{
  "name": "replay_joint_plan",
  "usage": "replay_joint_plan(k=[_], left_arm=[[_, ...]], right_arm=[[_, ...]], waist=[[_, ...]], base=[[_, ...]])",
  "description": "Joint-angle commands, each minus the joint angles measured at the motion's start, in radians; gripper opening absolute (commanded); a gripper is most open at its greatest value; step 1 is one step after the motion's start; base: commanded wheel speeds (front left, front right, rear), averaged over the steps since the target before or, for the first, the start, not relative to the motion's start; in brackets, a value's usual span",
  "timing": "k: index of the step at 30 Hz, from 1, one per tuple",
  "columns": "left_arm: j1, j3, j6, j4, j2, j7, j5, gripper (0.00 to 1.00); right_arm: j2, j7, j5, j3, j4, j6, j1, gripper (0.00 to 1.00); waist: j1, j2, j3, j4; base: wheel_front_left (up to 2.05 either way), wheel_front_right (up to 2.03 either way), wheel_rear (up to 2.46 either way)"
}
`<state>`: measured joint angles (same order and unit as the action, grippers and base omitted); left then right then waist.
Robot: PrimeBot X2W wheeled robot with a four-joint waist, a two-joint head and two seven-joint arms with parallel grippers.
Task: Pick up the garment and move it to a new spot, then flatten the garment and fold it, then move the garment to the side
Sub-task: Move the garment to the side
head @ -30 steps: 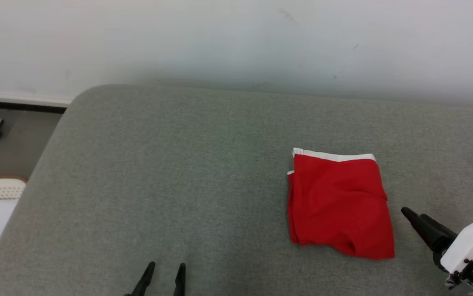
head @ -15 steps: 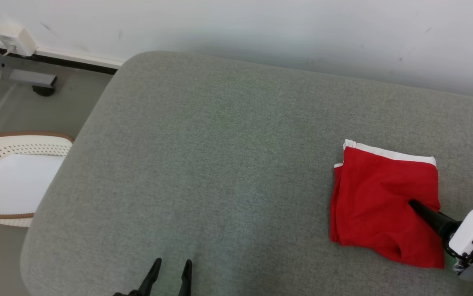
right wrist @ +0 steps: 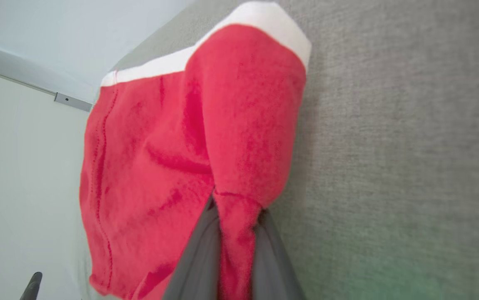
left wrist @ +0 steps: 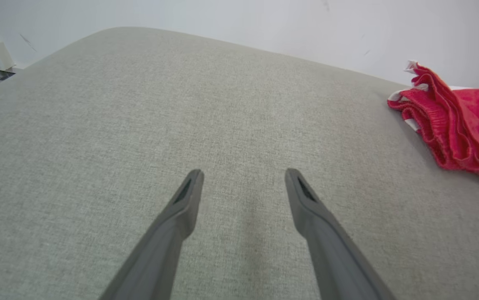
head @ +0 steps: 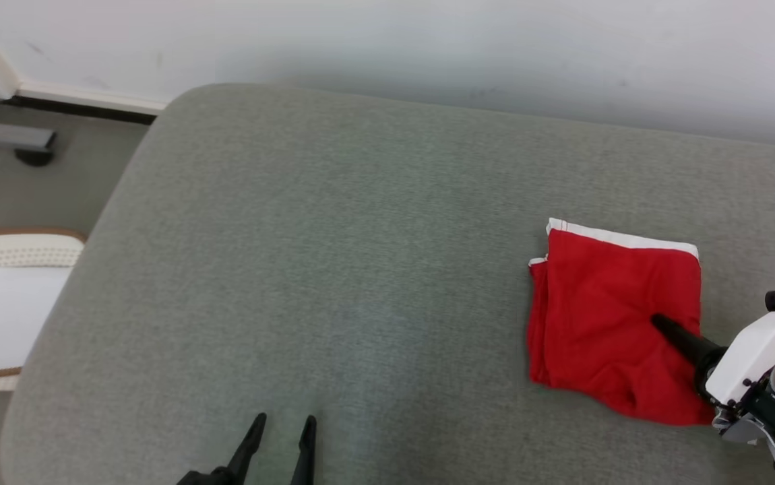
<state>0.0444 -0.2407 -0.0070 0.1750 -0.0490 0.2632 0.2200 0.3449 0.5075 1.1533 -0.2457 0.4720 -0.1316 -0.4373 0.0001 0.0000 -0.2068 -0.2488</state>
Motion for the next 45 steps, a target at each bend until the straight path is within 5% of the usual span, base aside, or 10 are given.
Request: replay_joint_plan(k=[1,14,27,29,30,38,45], left_arm=[[-0.007,0.01,0.002,-0.005,-0.004,0.001,0.003,1.0],[-0.073,0.019,-0.023,-0.015,-0.004,0.0,-0.028,1.0],[-0.109,0.035,-0.03,-0.004,-0.004,0.0,-0.035,1.0],[-0.114,0.039,-0.034,-0.005,-0.004,0.0,-0.041,1.0],[-0.117,0.042,-0.033,-0.004,-0.004,0.0,-0.042,1.0],[-0.112,0.061,-0.035,-0.002,-0.004,0.0,-0.052,1.0],[-0.087,0.073,-0.028,-0.008,-0.004,0.0,-0.038,1.0]], right_arm=[[0.023,-0.012,-0.018,-0.008,-0.01,0.002,-0.021,0.0],[0.209,0.045,-0.162,-0.014,-0.025,0.002,-0.19,0.0],[0.37,0.215,-0.38,0.158,0.028,0.002,-0.284,0.0],[0.378,0.204,-0.457,0.177,0.044,0.002,-0.278,0.49],[0.378,0.182,-0.5,0.192,0.06,0.002,-0.277,1.0],[0.32,-0.027,-0.79,0.289,0.136,0.002,-0.241,1.0],[0.254,-0.182,-0.839,0.308,0.076,0.002,-0.178,1.0]], waist=[[-0.0001,0.0,0.005,0.047],[-0.0001,0.0,-0.078,0.234],[-0.0001,0.0,-0.147,0.26],[-0.0001,0.0,-0.153,0.259],[-0.0001,0.0,-0.156,0.258],[-0.0001,0.0,-0.15,0.253],[-0.0001,0.0,-0.1,0.254]], base=[[0.0,0.0,0.0],[0.0,0.0,0.0],[0.0,0.0,0.0],[0.0,0.0,0.0],[0.0,0.0,0.0],[0.0,0.0,0.0],[0.0,0.0,0.0]])
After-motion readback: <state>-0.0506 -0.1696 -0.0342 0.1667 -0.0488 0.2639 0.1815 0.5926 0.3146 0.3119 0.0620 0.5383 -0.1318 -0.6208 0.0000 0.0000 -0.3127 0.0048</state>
